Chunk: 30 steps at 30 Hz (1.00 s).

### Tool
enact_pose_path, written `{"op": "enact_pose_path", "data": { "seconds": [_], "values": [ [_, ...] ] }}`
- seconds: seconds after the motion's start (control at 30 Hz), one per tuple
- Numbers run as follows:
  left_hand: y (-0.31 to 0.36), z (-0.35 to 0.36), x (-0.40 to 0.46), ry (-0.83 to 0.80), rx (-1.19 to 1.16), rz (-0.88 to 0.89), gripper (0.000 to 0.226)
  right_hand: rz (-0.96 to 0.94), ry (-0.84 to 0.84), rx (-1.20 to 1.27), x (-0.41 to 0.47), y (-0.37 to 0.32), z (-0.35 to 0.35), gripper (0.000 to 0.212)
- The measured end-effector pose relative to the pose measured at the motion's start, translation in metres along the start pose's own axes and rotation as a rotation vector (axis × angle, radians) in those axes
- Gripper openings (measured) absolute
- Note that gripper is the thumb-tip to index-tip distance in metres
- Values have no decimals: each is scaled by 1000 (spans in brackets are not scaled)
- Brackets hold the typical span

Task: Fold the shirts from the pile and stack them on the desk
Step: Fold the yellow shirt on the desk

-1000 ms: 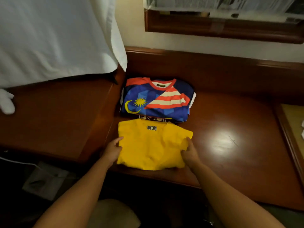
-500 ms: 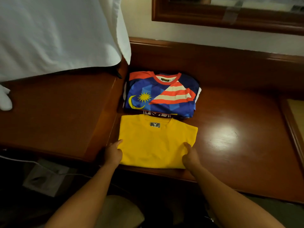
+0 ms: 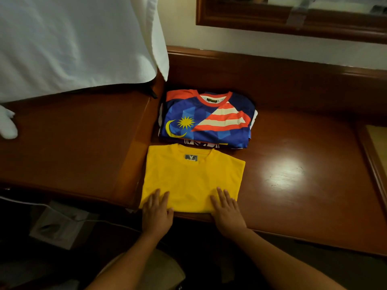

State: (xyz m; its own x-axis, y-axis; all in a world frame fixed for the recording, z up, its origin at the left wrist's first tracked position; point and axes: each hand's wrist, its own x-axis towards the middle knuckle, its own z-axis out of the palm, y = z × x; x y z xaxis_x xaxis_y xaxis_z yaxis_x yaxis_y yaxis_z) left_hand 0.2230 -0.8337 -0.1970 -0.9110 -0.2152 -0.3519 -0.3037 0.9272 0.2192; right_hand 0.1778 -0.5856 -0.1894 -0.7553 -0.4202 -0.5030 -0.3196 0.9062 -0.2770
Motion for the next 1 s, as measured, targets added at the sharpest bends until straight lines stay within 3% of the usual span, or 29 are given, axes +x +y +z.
{"op": "enact_pose_path", "data": {
  "seconds": [0.37,0.53,1.0],
  "values": [
    [-6,-15,15,-111,-35,39,57,87,-64,100,8,-4,-4,61],
    [15,-28,13,-99,-86,60,56,110,16,205,0,5,-18,63],
    [174,-54,-2,-37,-22,308,49,280,284,288,-84,90,-77,63]
  ]
}}
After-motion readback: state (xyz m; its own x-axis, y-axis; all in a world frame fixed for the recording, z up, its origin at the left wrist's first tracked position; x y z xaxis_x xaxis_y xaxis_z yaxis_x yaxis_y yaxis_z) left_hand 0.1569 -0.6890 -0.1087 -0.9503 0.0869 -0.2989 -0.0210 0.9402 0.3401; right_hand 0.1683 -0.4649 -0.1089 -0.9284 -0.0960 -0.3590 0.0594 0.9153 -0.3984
